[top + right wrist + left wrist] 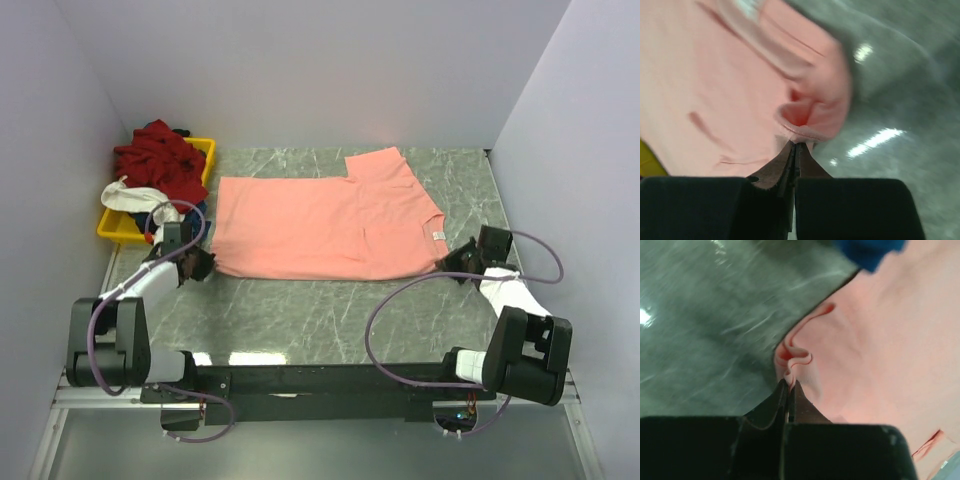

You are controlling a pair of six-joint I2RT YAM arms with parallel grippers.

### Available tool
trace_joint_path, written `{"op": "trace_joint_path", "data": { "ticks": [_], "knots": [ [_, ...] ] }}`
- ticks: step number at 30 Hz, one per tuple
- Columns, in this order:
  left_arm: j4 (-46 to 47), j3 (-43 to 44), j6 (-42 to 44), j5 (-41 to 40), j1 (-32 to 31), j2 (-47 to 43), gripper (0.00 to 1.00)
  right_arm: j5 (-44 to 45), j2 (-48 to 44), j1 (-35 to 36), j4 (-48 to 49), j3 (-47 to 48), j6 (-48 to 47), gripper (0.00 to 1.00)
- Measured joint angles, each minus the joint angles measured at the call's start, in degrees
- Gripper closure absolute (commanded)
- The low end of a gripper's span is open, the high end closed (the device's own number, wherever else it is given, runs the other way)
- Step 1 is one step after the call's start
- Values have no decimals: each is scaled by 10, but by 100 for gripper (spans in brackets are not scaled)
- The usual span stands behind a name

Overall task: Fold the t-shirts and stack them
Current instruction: Fold the tshirt

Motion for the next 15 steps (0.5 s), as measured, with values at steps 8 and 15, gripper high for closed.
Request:
{"op": "trace_joint_path", "data": {
  "ticks": [8, 15],
  "knots": [
    [-41, -78, -45, -50, -24, -142, 100, 27, -40, -55, -67, -78, -24, 100],
    [-117, -118, -82, -78, -26, -260, 99, 43, -154, -76, -156, -78, -27, 98]
  ]
}}
